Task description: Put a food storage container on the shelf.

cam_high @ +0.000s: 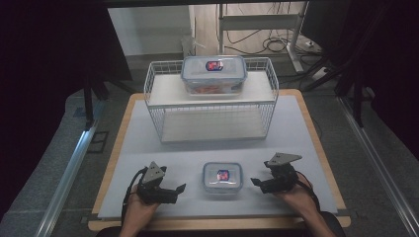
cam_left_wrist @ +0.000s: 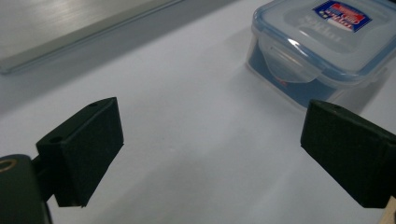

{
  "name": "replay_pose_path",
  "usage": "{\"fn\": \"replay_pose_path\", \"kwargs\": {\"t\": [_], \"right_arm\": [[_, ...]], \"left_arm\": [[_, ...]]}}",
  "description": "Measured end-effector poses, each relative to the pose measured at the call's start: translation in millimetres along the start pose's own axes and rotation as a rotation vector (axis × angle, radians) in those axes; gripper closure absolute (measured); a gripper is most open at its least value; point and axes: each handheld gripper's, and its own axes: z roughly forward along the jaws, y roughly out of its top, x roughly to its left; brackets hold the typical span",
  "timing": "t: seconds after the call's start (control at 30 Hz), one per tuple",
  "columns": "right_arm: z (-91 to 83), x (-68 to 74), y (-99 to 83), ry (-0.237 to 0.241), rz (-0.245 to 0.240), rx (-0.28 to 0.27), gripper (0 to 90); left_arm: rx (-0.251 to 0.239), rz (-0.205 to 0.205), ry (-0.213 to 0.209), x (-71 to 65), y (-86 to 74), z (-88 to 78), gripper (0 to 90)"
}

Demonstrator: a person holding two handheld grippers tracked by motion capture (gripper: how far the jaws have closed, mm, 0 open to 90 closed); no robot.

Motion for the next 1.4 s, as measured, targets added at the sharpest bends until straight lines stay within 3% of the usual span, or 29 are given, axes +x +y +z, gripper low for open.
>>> {"fn": "replay_pose_path", "kwargs": {"t": [0.23, 0.37, 0.53, 0.7, 0.97, 1.1, 1.27, 1.4], "right_arm": [[-7.7, -1.6, 4.4, 0.011, 0.041, 0.009, 22.7], [-13.2, -2.7, 7.8, 0.032, 0.084, 0.020, 27.5], [-17.1, -1.7, 11.3, 0.065, 0.115, 0.028, 28.5], [-17.2, 4.1, 16.5, 0.098, 0.126, 0.018, 30.9], [-7.8, 8.9, 24.5, 0.217, 0.179, 0.014, 34.0], [2.9, 14.1, 28.8, 0.247, 0.167, 0.036, 32.6], [15.3, 15.8, 32.3, 0.289, 0.182, 0.056, 31.3], [24.9, 13.8, 31.9, 0.366, 0.246, 0.081, 28.8]], "left_arm": [[0.037, -0.011, -0.020, -3.1, 5.4, 3.5, 3.4], [0.045, -0.019, -0.075, -6.0, 11.6, 7.4, 3.9], [0.068, -0.014, -0.111, -10.5, 22.0, 16.1, 4.8], [0.059, -0.058, -0.163, -7.5, 34.4, 24.0, 8.3], [0.084, -0.092, -0.268, -7.7, 48.4, 45.7, 17.2], [0.106, -0.084, -0.298, -8.7, 49.3, 56.6, 22.1], [0.122, -0.136, -0.381, -6.7, 46.7, 65.3, 23.1], [0.145, -0.197, -0.458, -3.3, 42.9, 72.7, 21.9]]}}
